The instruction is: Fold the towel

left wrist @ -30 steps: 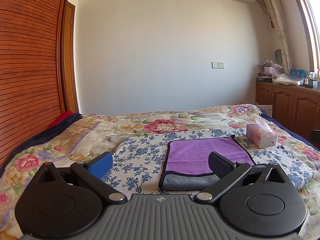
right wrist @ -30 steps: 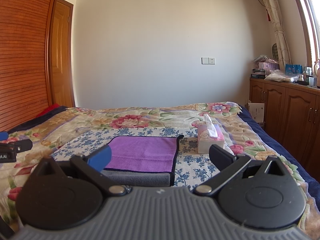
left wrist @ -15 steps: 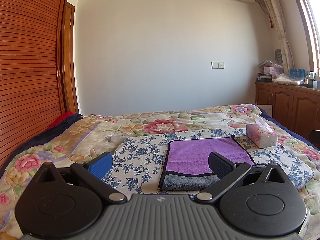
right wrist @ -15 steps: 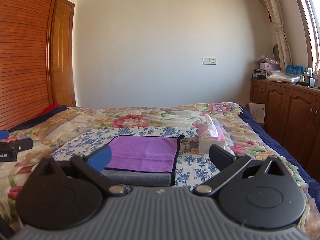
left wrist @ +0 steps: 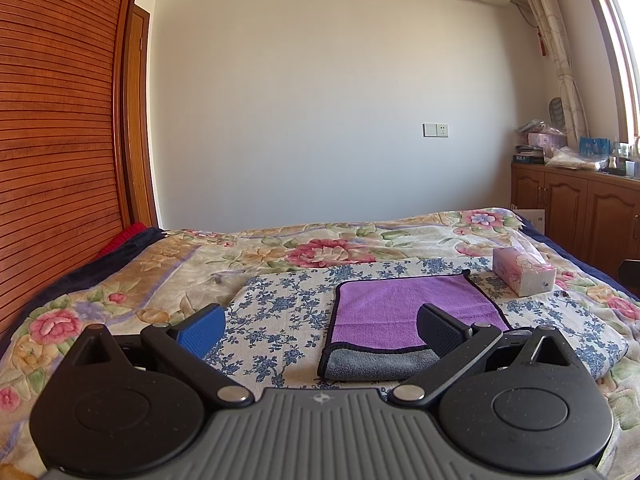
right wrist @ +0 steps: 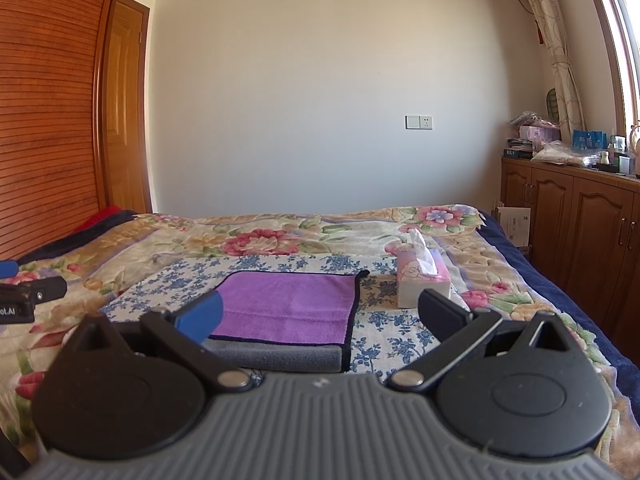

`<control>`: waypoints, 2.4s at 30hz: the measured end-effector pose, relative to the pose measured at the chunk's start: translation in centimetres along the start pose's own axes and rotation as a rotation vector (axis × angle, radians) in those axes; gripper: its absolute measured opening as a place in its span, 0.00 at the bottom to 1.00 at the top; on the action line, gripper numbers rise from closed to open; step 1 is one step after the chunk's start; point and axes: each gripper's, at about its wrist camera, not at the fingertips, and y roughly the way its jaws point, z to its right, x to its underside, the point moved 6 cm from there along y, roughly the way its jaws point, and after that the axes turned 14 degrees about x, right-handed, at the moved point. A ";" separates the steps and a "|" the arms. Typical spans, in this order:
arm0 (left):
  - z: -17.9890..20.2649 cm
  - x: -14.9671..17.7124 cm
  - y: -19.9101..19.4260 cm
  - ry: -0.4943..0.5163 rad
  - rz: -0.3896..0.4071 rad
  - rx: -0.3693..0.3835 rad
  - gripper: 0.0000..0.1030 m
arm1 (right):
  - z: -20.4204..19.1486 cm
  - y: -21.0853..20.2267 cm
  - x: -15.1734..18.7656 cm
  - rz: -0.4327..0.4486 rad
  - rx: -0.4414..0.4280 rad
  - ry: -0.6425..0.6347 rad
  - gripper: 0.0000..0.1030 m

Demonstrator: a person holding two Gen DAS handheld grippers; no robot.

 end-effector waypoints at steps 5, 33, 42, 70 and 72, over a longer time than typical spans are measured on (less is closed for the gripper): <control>0.0 0.0 0.0 0.000 0.000 0.001 1.00 | 0.0 0.0 0.0 0.000 0.000 0.000 1.00; 0.3 0.4 1.7 0.029 -0.048 0.020 1.00 | -0.2 1.8 0.0 -0.015 -0.016 0.002 1.00; 0.6 0.7 3.5 0.050 -0.076 0.037 1.00 | -0.8 2.6 0.1 -0.020 -0.033 -0.034 1.00; -0.4 1.5 9.8 0.058 -0.186 0.065 1.00 | -1.7 7.4 0.6 -0.122 -0.086 -0.038 1.00; -0.5 1.7 10.3 0.050 -0.196 0.069 1.00 | -1.8 7.8 0.6 -0.125 -0.086 -0.042 1.00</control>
